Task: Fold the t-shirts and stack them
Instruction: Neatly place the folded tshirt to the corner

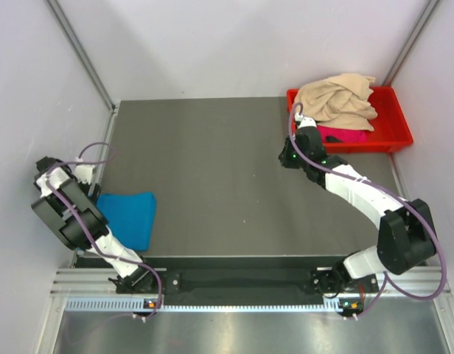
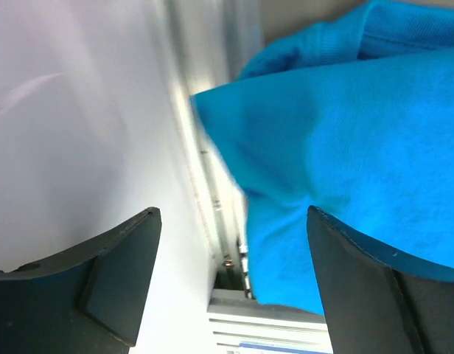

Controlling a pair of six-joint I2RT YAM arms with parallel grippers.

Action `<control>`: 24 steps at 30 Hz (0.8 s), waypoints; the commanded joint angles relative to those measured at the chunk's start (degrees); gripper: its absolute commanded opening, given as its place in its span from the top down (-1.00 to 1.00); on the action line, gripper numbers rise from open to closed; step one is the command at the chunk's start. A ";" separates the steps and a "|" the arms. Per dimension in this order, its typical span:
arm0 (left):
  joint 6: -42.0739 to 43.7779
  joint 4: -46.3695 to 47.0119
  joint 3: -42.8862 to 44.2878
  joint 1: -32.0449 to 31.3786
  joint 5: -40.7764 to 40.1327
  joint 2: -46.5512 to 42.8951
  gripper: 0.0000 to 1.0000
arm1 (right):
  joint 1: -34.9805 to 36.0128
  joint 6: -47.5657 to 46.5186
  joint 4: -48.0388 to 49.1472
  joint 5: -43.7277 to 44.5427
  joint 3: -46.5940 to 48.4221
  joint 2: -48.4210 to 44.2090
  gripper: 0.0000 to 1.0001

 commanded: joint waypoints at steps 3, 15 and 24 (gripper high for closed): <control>-3.25 8.70 -3.85 -1.55 -1.47 -11.97 -0.66 | -0.71 -0.80 2.22 -1.19 0.80 -4.28 0.81; -5.89 22.08 -10.55 -4.37 -6.05 -9.79 -0.12 | -0.80 -0.98 2.49 -0.32 -3.34 -9.55 0.78; -8.61 30.95 -9.58 -6.30 -9.21 -2.49 -0.13 | -1.76 -1.15 0.29 2.67 -2.46 -10.78 0.77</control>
